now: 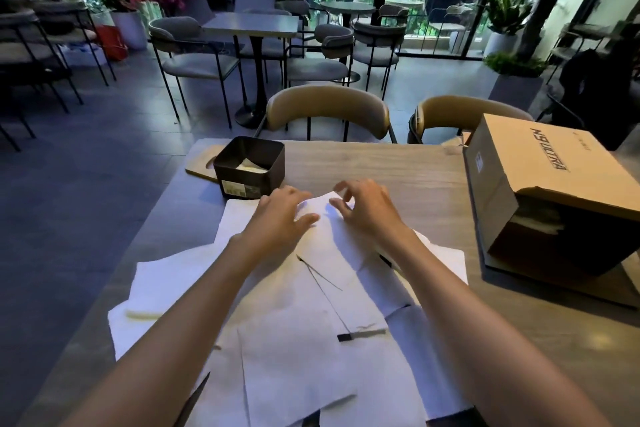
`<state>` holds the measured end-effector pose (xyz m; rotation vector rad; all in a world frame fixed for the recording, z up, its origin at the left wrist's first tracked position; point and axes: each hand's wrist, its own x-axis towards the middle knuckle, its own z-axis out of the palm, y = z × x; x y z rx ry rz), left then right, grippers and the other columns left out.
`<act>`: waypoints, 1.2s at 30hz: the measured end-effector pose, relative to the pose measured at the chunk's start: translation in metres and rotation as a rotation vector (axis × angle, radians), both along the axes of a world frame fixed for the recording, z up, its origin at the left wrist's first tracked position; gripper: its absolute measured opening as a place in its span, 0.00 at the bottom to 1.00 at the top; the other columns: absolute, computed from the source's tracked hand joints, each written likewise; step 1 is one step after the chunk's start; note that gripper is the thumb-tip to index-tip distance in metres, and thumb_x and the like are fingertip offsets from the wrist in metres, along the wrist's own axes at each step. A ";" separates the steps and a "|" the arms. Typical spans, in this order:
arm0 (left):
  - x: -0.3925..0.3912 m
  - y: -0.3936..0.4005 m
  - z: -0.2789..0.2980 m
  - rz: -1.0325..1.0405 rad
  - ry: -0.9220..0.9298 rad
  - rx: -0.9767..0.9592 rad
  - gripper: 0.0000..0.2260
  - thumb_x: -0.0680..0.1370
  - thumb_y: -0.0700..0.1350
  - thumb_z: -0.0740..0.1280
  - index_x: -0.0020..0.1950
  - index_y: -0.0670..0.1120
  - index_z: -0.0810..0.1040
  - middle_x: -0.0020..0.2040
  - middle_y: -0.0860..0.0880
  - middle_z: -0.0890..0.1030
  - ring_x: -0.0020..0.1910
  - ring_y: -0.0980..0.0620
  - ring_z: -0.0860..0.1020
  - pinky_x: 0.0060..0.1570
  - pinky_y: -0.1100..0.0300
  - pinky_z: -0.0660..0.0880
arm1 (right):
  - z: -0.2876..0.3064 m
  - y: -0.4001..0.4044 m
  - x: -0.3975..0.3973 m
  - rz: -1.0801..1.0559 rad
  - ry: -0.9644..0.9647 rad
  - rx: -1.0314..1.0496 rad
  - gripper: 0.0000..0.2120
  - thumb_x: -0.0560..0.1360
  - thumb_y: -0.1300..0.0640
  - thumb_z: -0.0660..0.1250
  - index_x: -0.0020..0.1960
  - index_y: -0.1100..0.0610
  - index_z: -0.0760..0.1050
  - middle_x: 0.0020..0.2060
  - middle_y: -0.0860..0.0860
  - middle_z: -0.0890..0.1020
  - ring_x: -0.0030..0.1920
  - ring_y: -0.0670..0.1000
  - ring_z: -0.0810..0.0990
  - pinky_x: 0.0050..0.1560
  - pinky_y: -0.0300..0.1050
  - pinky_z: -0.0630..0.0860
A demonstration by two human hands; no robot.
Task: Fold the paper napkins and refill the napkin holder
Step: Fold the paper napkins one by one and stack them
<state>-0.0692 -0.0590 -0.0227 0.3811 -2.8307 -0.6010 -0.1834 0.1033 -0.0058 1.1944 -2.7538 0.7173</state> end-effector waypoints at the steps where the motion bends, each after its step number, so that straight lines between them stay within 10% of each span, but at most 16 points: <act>1: -0.007 0.000 -0.003 0.000 -0.004 0.014 0.19 0.78 0.57 0.68 0.67 0.52 0.76 0.62 0.49 0.76 0.63 0.47 0.73 0.59 0.52 0.64 | -0.001 -0.004 -0.004 0.042 -0.032 -0.003 0.12 0.80 0.48 0.67 0.58 0.53 0.82 0.48 0.51 0.85 0.54 0.54 0.80 0.59 0.53 0.73; 9: -0.036 -0.015 -0.009 -0.023 0.070 0.230 0.06 0.75 0.53 0.74 0.46 0.52 0.82 0.46 0.55 0.76 0.47 0.54 0.76 0.42 0.62 0.71 | -0.002 -0.016 -0.037 0.187 -0.210 0.087 0.13 0.70 0.40 0.76 0.44 0.49 0.81 0.36 0.48 0.83 0.38 0.45 0.80 0.34 0.39 0.74; 15: -0.042 -0.016 0.003 0.009 0.288 0.342 0.05 0.79 0.52 0.70 0.49 0.52 0.83 0.46 0.56 0.79 0.47 0.64 0.76 0.46 0.68 0.73 | 0.006 -0.020 -0.050 0.254 -0.321 -0.065 0.12 0.74 0.46 0.75 0.43 0.54 0.79 0.34 0.49 0.81 0.35 0.46 0.76 0.36 0.39 0.72; 20: -0.039 -0.013 0.007 -0.010 0.081 0.603 0.12 0.73 0.68 0.64 0.46 0.62 0.80 0.48 0.60 0.80 0.43 0.69 0.78 0.36 0.71 0.72 | 0.014 -0.017 -0.055 0.215 -0.381 -0.293 0.11 0.77 0.48 0.73 0.46 0.56 0.79 0.37 0.48 0.84 0.35 0.44 0.81 0.34 0.38 0.75; 27: -0.050 -0.020 0.006 0.049 0.321 0.624 0.14 0.77 0.53 0.71 0.55 0.44 0.85 0.48 0.49 0.86 0.50 0.50 0.83 0.48 0.52 0.80 | 0.023 -0.007 -0.070 -0.004 -0.549 -0.648 0.14 0.78 0.46 0.71 0.58 0.52 0.75 0.42 0.48 0.86 0.40 0.43 0.84 0.34 0.37 0.79; 31: -0.070 -0.018 0.023 0.114 0.502 0.724 0.09 0.78 0.51 0.71 0.49 0.46 0.85 0.38 0.59 0.85 0.39 0.64 0.82 0.39 0.68 0.76 | 0.026 0.002 -0.080 0.072 -0.695 -0.587 0.20 0.75 0.51 0.75 0.62 0.47 0.70 0.49 0.49 0.85 0.42 0.47 0.87 0.36 0.37 0.80; 36: -0.085 0.002 0.010 0.075 0.111 0.424 0.10 0.76 0.57 0.72 0.54 0.55 0.83 0.48 0.59 0.83 0.47 0.61 0.79 0.46 0.62 0.77 | 0.014 0.015 -0.101 -0.237 -0.621 -0.676 0.19 0.74 0.58 0.76 0.61 0.53 0.72 0.50 0.53 0.83 0.34 0.48 0.84 0.32 0.34 0.77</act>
